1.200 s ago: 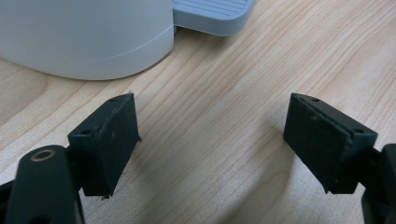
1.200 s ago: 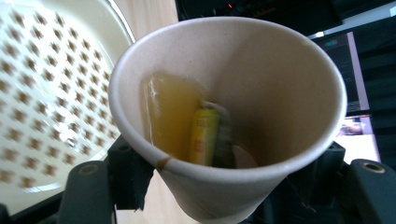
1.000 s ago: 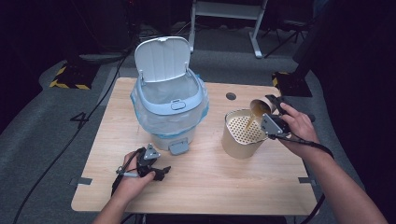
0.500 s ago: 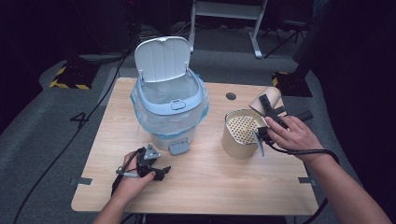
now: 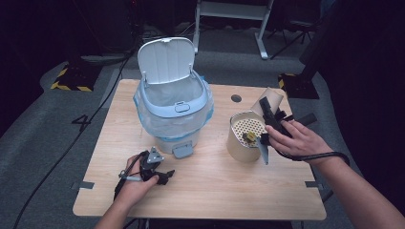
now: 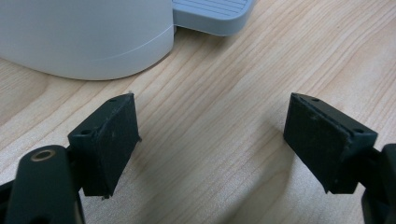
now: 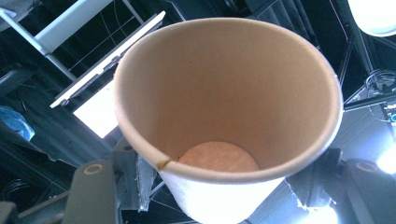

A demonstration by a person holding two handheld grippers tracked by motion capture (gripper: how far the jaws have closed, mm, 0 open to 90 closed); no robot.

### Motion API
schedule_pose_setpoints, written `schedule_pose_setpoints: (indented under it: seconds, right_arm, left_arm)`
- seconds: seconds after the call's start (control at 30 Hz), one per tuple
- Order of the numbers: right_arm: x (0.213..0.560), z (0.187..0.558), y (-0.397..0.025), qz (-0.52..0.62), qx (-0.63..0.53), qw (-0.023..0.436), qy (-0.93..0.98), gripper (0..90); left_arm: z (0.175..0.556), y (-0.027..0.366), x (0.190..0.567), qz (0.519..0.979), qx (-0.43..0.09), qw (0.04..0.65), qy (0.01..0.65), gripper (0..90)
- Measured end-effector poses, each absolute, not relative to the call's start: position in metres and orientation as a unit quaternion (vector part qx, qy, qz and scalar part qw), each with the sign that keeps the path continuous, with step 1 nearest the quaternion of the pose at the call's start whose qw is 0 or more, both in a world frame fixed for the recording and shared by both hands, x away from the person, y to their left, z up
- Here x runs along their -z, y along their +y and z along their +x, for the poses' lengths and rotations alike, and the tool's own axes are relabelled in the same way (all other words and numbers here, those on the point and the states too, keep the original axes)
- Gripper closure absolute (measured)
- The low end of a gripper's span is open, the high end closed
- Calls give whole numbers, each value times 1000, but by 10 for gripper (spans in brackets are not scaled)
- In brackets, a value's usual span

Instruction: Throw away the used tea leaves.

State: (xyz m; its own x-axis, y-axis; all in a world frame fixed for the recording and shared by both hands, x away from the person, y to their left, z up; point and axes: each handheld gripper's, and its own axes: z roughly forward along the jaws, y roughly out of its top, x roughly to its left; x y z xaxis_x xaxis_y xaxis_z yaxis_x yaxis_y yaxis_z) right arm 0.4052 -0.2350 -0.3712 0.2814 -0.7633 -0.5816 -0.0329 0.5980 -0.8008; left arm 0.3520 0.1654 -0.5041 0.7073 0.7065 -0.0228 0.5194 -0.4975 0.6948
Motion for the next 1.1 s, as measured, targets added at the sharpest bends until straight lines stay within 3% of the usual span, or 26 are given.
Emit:
schedule_pose_setpoints:
  seconds: [0.3, 0.6, 0.83, 1.1]
  right_arm:
    - [369, 404, -234, -349, 225, 712, 566, 345]
    - [353, 410, -241, -222, 102, 675, 697, 329]
    - [337, 418, -250, -105, -46, 607, 786, 320]
    - [321, 433, -266, 60, -244, 479, 841, 315]
  left_arm:
    - [352, 166, 504, 855, -133, 350, 358, 183]
    - [352, 165, 504, 855, -134, 350, 359, 183]
    - [352, 166, 504, 855, -133, 350, 359, 183]
    - [352, 166, 504, 855, -132, 350, 359, 183]
